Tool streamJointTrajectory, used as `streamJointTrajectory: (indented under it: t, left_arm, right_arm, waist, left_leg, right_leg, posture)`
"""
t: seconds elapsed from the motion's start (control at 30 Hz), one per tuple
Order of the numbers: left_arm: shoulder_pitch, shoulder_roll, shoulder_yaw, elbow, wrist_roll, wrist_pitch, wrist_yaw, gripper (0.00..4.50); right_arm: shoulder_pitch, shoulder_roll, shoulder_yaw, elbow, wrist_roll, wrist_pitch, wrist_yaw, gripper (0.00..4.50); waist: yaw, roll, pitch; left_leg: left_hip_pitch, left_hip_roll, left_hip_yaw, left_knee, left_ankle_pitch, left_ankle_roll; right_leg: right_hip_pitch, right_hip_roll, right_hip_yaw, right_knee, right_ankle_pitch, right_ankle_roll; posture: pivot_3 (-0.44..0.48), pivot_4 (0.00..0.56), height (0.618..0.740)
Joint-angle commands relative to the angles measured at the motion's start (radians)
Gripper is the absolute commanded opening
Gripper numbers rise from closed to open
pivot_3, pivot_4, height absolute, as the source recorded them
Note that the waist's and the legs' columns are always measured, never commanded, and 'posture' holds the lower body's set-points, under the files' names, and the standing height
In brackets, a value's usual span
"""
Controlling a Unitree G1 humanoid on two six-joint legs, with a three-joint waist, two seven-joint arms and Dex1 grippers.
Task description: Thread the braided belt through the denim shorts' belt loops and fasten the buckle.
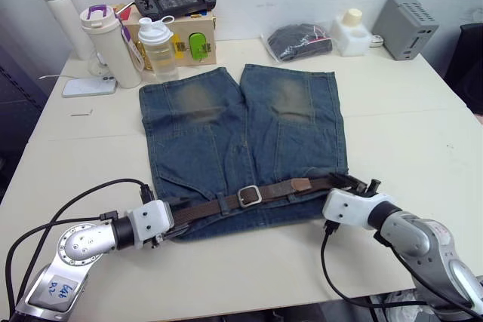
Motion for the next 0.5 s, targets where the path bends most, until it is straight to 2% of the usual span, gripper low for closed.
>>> streamJointTrajectory:
  t: [0.03,0.07,0.3,0.37,0.5]
  left_arm:
    - [0.033,0.005,0.063,-0.071,-0.121,0.083,-0.046,4.24]
    - [0.031,0.005,0.082,-0.093,-0.158,0.11,-0.053,4.25]
    - [0.007,0.06,0.276,-0.212,-0.499,0.372,-0.119,4.25]
    - [-0.01,0.07,0.325,-0.215,-0.576,0.432,-0.117,4.25]
    - [-0.073,0.088,0.438,-0.202,-0.73,0.541,-0.084,4.25]
  right_arm:
    - [0.039,-0.033,-0.12,-0.071,0.201,0.085,0.16,4.02]
    - [0.043,-0.042,-0.145,-0.083,0.244,0.093,0.189,4.47]
    - [0.012,-0.139,-0.328,-0.155,0.605,0.279,0.414,4.47]
    - [-0.023,-0.144,-0.373,-0.151,0.699,0.339,0.426,4.47]
    - [-0.209,-0.126,-0.481,-0.078,0.895,0.467,0.367,4.47]
  waist:
    - [0.0,0.0,0.0]
    - [0.0,-0.001,0.0]
    - [0.0,-0.002,0.007]
    - [0.001,-0.002,0.007]
    - [-0.002,-0.002,0.008]
  left_leg:
    - [0.0,0.0,0.0,0.0,0.0,0.0]
    - [0.0,0.0,0.0,0.0,0.0,0.0]
    - [-0.001,0.001,-0.002,0.002,0.0,0.001]
    - [-0.001,0.001,-0.002,0.001,0.0,0.001]
    - [-0.002,0.0,-0.002,0.002,0.0,0.001]
  right_leg:
    - [0.0,0.0,0.0,0.0,0.0,0.0]
    - [0.0,0.0,0.0,-0.001,0.0,0.0]
    - [0.0,-0.001,-0.001,0.0,0.0,0.0]
    - [0.0,-0.001,-0.001,-0.001,0.0,0.0]
    - [0.0,0.0,-0.001,-0.001,0.0,0.0]
  posture:
    - [0.0,0.15,0.69]
    - [0.0,0.15,0.69]
    - [0.0,0.15,0.69]
    - [0.0,0.15,0.69]
    - [0.0,0.15,0.69]
